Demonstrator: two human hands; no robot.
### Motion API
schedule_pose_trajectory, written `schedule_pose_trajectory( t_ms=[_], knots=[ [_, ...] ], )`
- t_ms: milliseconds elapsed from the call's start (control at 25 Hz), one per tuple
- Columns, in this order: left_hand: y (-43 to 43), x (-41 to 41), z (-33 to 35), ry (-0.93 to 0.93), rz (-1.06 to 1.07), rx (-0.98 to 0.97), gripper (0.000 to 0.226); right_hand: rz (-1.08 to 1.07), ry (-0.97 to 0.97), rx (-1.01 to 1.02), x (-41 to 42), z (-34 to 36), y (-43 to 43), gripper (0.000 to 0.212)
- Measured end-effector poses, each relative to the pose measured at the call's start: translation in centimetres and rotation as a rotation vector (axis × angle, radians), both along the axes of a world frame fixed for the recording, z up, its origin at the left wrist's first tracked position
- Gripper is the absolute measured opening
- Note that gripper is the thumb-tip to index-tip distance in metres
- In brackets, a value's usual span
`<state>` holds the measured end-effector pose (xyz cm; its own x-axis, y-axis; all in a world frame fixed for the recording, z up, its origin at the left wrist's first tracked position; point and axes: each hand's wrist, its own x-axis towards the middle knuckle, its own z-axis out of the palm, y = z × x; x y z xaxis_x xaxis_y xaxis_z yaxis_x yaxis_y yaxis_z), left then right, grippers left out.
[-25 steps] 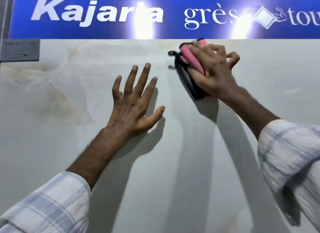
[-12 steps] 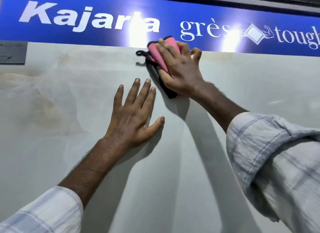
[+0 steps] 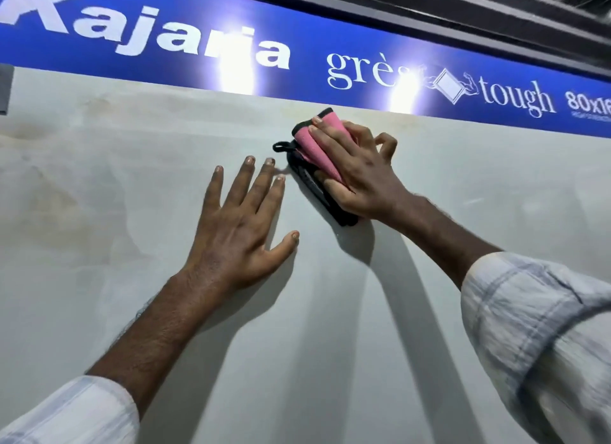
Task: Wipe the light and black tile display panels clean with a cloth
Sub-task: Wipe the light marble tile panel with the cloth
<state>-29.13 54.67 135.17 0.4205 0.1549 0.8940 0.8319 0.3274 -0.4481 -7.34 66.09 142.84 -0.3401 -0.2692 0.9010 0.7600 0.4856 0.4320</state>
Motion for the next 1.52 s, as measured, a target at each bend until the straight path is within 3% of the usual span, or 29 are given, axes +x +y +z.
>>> schedule_pose_trajectory(
  t_ms=[120, 280, 360, 560, 640, 760, 800, 960, 1040, 1160, 1200, 1280, 1400, 1440, 1520],
  knots=[
    [-0.3, -0.3, -0.6, -0.017, -0.023, -0.034, 0.085, 0.011, 0.049, -0.044, 3.2, -0.2, 2.1, 0.069],
    [-0.7, 0.8, -0.4, -0.050, -0.120, -0.053, 0.074, 0.167, 0.339, -0.255, 4.3, 3.5, 3.7, 0.066],
    [-0.2, 2.3, -0.2, -0.029, -0.135, -0.041, 0.069, 0.151, 0.416, -0.239, 2.7, 4.1, 3.2, 0.068],
    [2.5, 5.2, -1.9, -0.101, 0.012, -0.037, 0.081, 0.059, -0.147, 0.116, 5.8, 3.1, 5.4, 0.071],
    [3.0, 5.5, -2.7, -0.120, 0.056, -0.018, 0.084, 0.142, -0.059, 0.036, 8.7, 5.2, 7.5, 0.071],
    [3.3, 5.7, -3.1, -0.136, 0.099, -0.003, 0.082, 0.248, 0.309, -0.241, 8.2, 6.6, 7.3, 0.066],
    [3.3, 5.8, -3.1, -0.143, 0.104, -0.003, 0.081, 0.240, 0.283, -0.199, 6.9, 5.5, 6.3, 0.066],
    [3.1, 5.8, -3.2, -0.140, 0.131, 0.003, 0.081, 0.095, -0.261, 0.191, 5.3, 1.0, 6.0, 0.073],
    [3.1, 5.7, -3.2, -0.143, 0.126, -0.006, 0.081, 0.150, -0.209, 0.137, 7.3, 4.3, 7.6, 0.072],
    [3.2, 5.6, -3.3, -0.140, 0.115, 0.000, 0.081, 0.245, 0.143, -0.182, 8.7, 6.9, 7.6, 0.070],
    [3.3, 5.5, -3.3, -0.134, 0.113, 0.008, 0.081, 0.221, 0.203, -0.188, 7.8, 5.7, 6.9, 0.070],
    [3.4, 5.4, -3.3, -0.124, 0.116, 0.018, 0.082, 0.186, 0.110, -0.033, 5.3, 1.5, 5.3, 0.072],
    [3.3, 5.5, -3.0, -0.100, 0.127, 0.015, 0.082, 0.070, -0.249, 0.180, 5.5, -1.0, 5.6, 0.073],
    [3.3, 5.4, -3.0, -0.097, 0.117, 0.010, 0.083, 0.071, -0.250, 0.179, 6.6, 0.4, 6.2, 0.073],
    [3.4, 5.2, -3.0, -0.105, 0.090, -0.002, 0.082, 0.146, -0.049, 0.016, 8.7, 3.4, 7.1, 0.071]
  ],
)
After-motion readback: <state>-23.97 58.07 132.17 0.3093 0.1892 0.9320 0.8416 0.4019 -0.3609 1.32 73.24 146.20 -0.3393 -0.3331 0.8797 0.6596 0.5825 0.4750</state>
